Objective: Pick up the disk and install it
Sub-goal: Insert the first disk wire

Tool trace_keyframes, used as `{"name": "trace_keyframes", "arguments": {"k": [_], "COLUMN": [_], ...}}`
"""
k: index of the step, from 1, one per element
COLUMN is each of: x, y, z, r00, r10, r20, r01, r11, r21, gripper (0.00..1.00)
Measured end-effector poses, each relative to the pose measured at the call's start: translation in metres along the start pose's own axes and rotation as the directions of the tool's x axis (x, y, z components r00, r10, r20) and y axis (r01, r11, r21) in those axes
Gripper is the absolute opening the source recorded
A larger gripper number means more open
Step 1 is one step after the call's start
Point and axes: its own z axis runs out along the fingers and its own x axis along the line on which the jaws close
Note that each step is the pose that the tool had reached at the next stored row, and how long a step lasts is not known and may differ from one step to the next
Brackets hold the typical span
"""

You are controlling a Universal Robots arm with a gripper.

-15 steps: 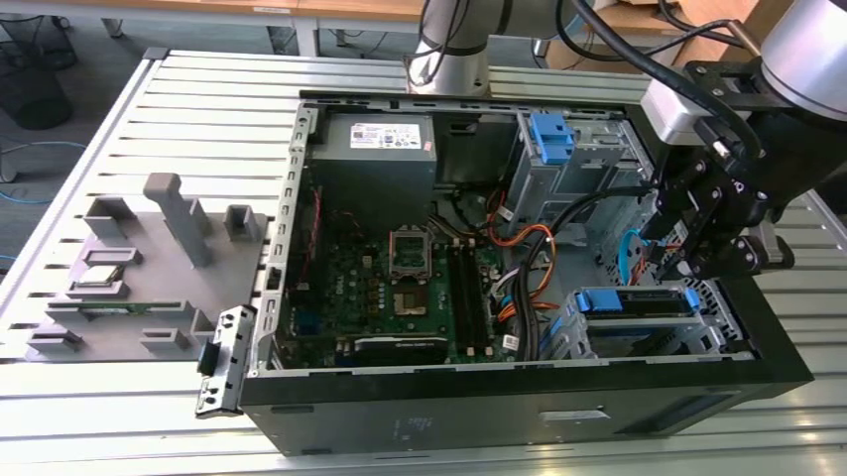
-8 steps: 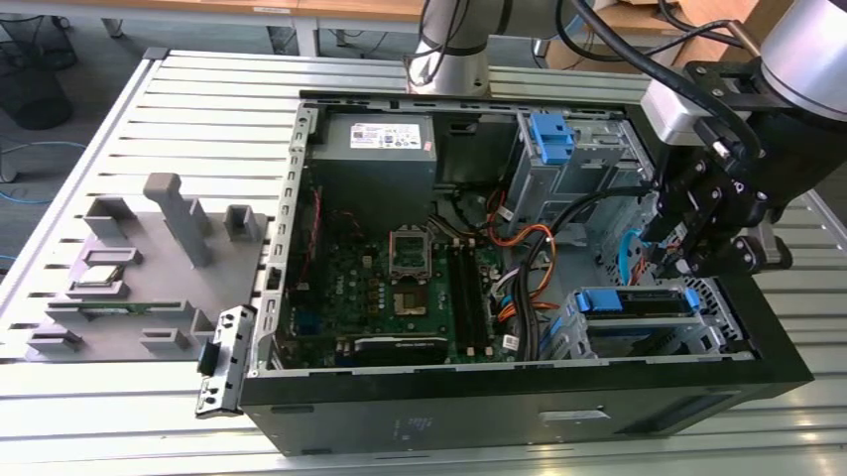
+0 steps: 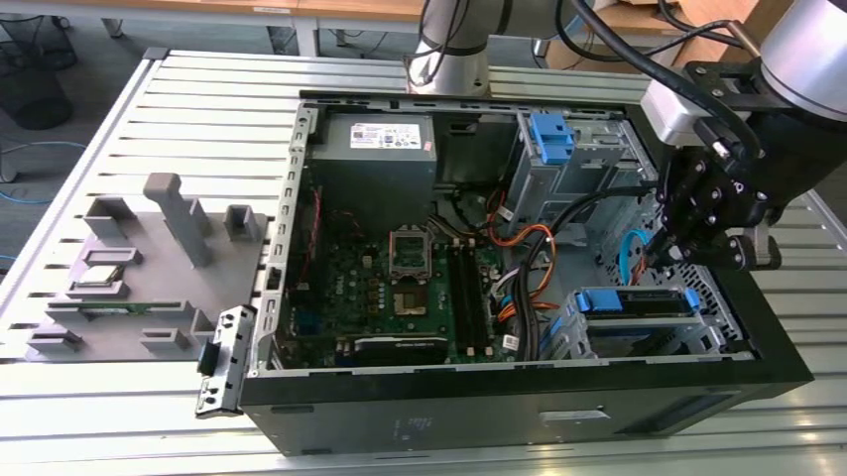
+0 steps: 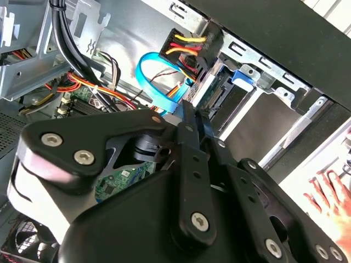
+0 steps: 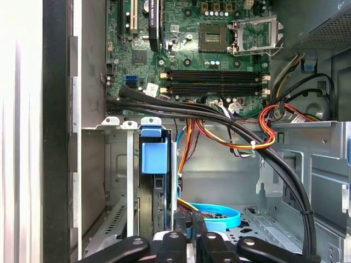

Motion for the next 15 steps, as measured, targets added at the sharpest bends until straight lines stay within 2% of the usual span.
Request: {"name": "trace_keyframes", "arguments": {"k": [9,15], "x": [0.0000,0.0041], "y": [0.0005,0.0047], "z": [0.0003,0.0018], "r00": [1.0000,1.0000], "r10": [0.000,-0.001], "r20": [0.0002,0.0000], "r01": [0.000,0.001], "r11": [1.0000,0.9999], "r21": [0.0004,0.0117], "gripper": [0.16,0.16]}}
